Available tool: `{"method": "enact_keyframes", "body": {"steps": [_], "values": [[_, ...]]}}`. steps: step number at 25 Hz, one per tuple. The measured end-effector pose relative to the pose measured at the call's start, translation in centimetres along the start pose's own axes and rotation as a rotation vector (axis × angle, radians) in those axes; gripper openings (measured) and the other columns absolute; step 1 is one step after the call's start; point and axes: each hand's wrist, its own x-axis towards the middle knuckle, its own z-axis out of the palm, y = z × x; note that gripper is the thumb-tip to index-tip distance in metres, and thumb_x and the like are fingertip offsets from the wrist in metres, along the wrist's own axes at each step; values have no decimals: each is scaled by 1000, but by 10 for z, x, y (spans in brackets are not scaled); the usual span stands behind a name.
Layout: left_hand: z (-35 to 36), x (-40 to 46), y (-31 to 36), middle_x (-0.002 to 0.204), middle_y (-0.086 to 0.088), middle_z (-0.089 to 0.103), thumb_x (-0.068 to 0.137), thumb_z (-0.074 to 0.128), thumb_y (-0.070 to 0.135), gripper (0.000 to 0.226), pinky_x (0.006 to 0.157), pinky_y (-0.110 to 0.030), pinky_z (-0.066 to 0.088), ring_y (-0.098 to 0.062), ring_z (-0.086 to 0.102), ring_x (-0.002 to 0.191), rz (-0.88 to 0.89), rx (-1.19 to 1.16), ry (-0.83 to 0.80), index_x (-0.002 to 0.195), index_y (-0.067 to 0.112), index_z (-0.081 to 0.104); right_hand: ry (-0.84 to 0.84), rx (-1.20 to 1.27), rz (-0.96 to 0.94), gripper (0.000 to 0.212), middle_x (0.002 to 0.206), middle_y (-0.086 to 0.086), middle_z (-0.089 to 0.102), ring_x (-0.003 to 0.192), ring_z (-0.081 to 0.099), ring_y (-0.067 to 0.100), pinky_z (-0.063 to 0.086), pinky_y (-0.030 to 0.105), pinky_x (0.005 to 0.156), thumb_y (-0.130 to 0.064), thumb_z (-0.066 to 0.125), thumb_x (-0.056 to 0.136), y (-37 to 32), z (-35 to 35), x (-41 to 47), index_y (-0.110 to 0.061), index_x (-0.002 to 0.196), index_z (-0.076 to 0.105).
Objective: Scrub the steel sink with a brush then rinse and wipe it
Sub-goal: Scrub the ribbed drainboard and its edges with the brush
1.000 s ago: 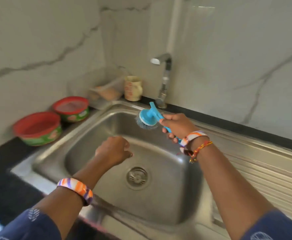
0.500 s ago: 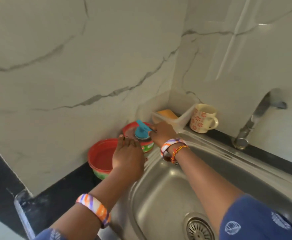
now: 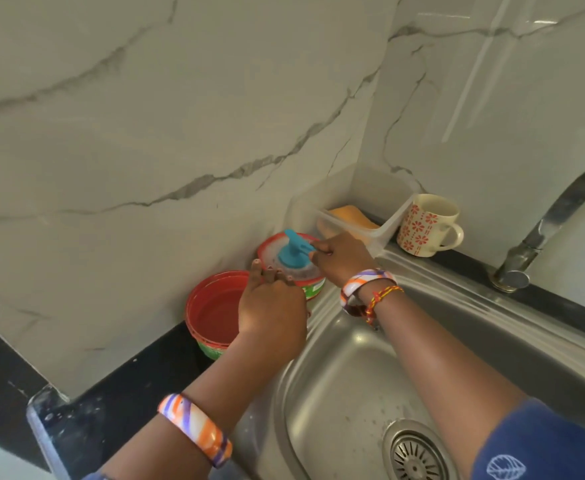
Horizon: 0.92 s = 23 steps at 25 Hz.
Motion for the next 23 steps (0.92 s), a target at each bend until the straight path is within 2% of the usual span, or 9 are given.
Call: {"method": "enact_keyframes", "body": {"steps": [3,8,10,12,13,15,17,19,23], "values": [[0,1,-1,147,-12,38,98,36,38,52,119,-42,-3,-25,24,142,5,-11,-8,141,9,38,-48,57,-25,31,87,15,59,78,57,24,33,24,55,-19,52,90,-7,1,0,-6,114,67],[-6,-4,-6,147,-9,39,95,42,38,49,119,-37,7,-22,28,141,-33,-127,-7,138,14,43,97,444,49,27,41,-3,47,22,33,4,25,14,31,-13,57,87,-17,-47,-13,-17,62,64],[-17,-11,-11,140,-10,46,94,44,36,42,112,-37,28,-27,38,134,-101,-236,5,131,17,51,129,690,53,15,48,3,46,21,28,1,22,13,28,-11,56,89,-30,-71,-20,-21,82,66],[-31,-25,-13,132,-11,50,93,47,35,38,93,-38,45,-31,52,119,-172,-311,25,127,16,53,90,659,36,17,60,4,49,35,40,6,33,13,33,-10,54,91,-36,-78,-26,-16,101,67],[-36,-33,-12,129,-11,53,93,49,36,38,87,-38,47,-32,57,112,-187,-315,26,125,16,54,23,550,38,22,69,4,52,51,48,11,45,17,46,-10,53,91,-34,-71,-28,-9,109,67],[-43,-50,-7,120,-8,60,91,51,40,35,85,-37,51,-30,60,106,-156,-280,-17,116,18,59,-33,488,110,27,82,6,50,74,46,16,47,23,65,-9,51,91,-24,-48,-41,0,113,64],[-47,-68,1,117,-6,61,89,53,44,35,88,-38,50,-28,59,107,-106,-255,-86,111,18,62,-34,613,144,22,66,5,50,51,42,16,33,18,43,-10,53,89,-7,-39,-65,0,102,68],[-52,-85,18,128,-5,56,90,53,46,42,96,-37,45,-27,54,118,-19,-251,-181,123,21,58,25,957,235,12,58,4,44,26,29,6,19,10,30,-13,54,91,11,-55,-104,-7,89,64],[-75,-126,93,149,1,38,93,49,45,55,109,-24,27,-16,34,138,305,-283,-258,142,22,40,16,1268,247,13,63,2,41,26,25,0,14,4,31,-19,47,96,75,-118,-208,-19,85,55]]}}
